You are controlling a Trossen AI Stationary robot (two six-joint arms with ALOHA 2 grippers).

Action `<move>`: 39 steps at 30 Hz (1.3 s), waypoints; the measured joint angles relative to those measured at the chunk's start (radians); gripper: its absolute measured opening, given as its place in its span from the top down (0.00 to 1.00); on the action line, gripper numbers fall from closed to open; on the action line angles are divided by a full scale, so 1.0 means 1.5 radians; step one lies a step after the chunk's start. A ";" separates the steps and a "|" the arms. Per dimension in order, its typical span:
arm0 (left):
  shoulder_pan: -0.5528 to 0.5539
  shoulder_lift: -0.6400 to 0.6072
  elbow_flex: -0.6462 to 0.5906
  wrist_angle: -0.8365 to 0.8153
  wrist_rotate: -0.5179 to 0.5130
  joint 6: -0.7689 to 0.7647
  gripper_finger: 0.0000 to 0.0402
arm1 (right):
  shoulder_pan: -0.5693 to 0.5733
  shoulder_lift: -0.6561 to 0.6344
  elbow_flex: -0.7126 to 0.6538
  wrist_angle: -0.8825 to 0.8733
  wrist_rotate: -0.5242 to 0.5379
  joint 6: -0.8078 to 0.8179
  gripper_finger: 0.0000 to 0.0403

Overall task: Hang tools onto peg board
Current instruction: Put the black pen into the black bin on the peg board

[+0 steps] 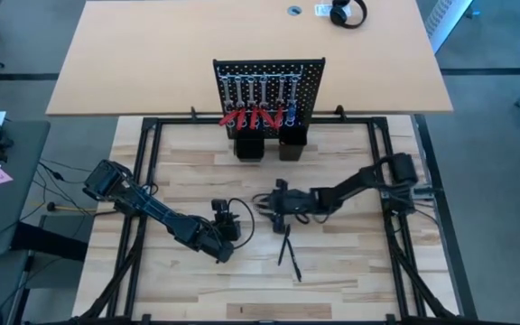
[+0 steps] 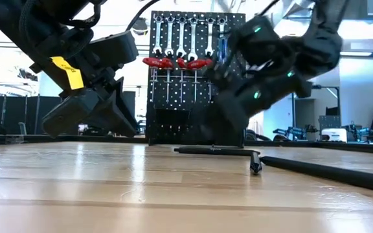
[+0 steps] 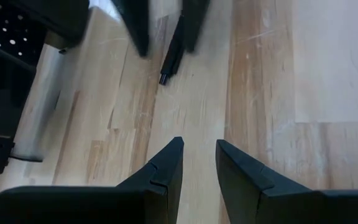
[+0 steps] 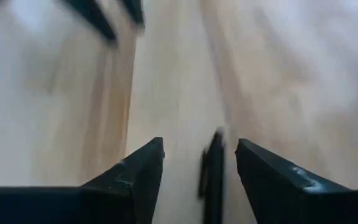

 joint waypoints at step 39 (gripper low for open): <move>0.001 0.001 -0.003 0.012 0.010 -0.002 0.78 | 0.000 -0.158 -0.169 0.080 0.048 0.052 0.77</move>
